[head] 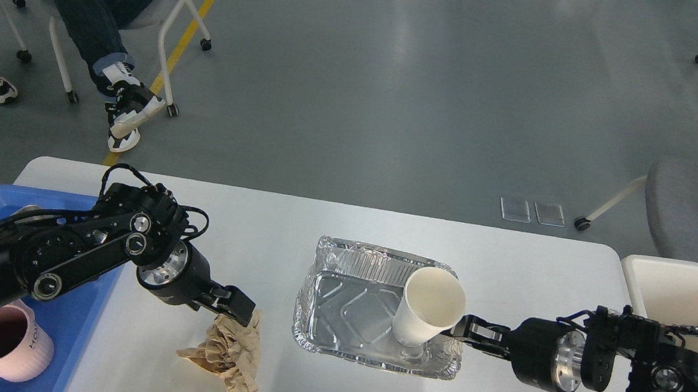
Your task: Tidy desktop
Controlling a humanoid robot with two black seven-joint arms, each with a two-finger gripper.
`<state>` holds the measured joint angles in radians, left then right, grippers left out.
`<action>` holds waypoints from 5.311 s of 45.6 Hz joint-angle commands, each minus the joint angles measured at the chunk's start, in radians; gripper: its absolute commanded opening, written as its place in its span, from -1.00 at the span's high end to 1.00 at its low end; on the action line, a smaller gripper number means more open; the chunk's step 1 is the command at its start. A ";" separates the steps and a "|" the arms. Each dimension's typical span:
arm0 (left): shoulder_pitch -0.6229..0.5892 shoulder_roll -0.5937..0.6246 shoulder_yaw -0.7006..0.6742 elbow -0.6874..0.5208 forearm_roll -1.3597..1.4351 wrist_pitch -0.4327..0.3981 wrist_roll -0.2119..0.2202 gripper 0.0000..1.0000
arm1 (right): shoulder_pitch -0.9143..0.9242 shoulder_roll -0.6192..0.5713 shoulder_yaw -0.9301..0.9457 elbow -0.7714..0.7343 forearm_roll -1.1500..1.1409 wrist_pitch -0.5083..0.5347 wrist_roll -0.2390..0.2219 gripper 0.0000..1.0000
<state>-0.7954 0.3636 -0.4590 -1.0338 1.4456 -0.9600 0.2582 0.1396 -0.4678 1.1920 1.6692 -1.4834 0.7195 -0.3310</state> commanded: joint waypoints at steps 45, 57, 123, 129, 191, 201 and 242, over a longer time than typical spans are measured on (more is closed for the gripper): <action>0.027 -0.109 0.094 0.074 0.029 0.000 0.133 0.54 | -0.025 0.006 0.008 0.001 0.002 -0.002 0.003 1.00; 0.024 -0.109 0.095 0.074 0.030 0.000 0.142 1.00 | -0.028 0.006 0.009 0.001 0.002 -0.002 0.003 1.00; -0.461 -0.153 -0.129 0.051 -0.360 0.000 0.154 1.00 | -0.029 0.031 -0.008 -0.003 -0.002 0.011 0.000 1.00; -0.470 -0.215 -0.084 0.051 -0.361 0.000 0.159 1.00 | -0.028 0.029 -0.008 -0.005 -0.002 0.011 -0.002 1.00; -0.501 -0.239 -0.024 0.046 -0.416 0.000 0.165 0.96 | 0.052 0.031 -0.006 -0.043 -0.003 0.011 -0.025 1.00; -0.487 -0.268 -0.020 0.046 -0.415 0.000 0.182 0.91 | 0.049 0.021 -0.006 -0.042 -0.002 0.011 -0.025 1.00; -0.476 -0.227 0.020 0.035 -0.461 0.000 0.185 0.91 | 0.052 0.023 -0.005 -0.059 -0.002 0.008 -0.025 1.00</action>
<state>-1.2773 0.1752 -0.4469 -1.0019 0.9804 -0.9599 0.4428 0.1921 -0.4449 1.1874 1.6106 -1.4834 0.7278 -0.3559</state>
